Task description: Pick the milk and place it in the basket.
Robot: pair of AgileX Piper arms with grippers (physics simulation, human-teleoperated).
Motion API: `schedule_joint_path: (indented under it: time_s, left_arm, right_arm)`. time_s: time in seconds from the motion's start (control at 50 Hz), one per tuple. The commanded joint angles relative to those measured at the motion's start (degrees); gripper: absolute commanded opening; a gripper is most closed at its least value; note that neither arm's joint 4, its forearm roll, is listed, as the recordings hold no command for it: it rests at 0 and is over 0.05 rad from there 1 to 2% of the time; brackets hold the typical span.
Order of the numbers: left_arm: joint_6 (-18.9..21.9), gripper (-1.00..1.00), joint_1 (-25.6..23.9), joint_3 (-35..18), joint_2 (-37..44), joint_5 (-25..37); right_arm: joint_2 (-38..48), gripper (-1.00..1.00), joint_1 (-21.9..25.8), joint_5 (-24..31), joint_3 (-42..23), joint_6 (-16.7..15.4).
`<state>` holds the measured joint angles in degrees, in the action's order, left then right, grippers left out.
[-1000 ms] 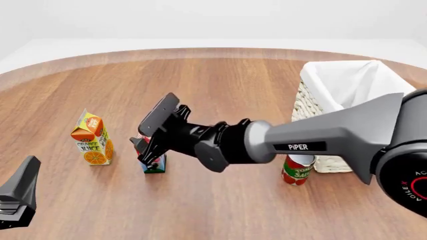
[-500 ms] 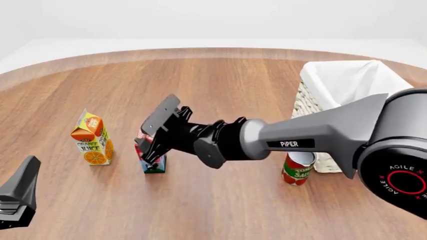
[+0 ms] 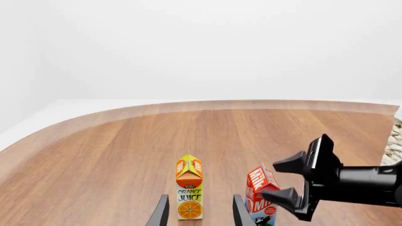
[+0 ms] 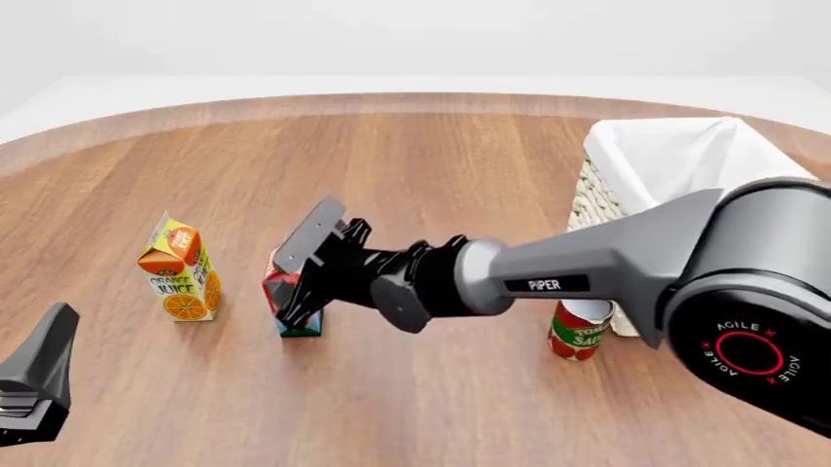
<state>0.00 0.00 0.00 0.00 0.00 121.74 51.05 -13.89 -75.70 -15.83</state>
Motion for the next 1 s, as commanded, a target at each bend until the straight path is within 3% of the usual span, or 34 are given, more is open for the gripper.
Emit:
schedule_joint_path:
  time_s: [0.02,1.0]
  left_arm:
    - [0.0,1.0,0.0,0.0,0.0,0.0]
    - [0.0,1.0,0.0,0.0,0.0,0.0]
  right_arm:
    - [0.99,1.0,0.29,0.77,-0.55,-0.44]
    - [2.86,1.0,-0.13,3.18,-2.35,0.71]
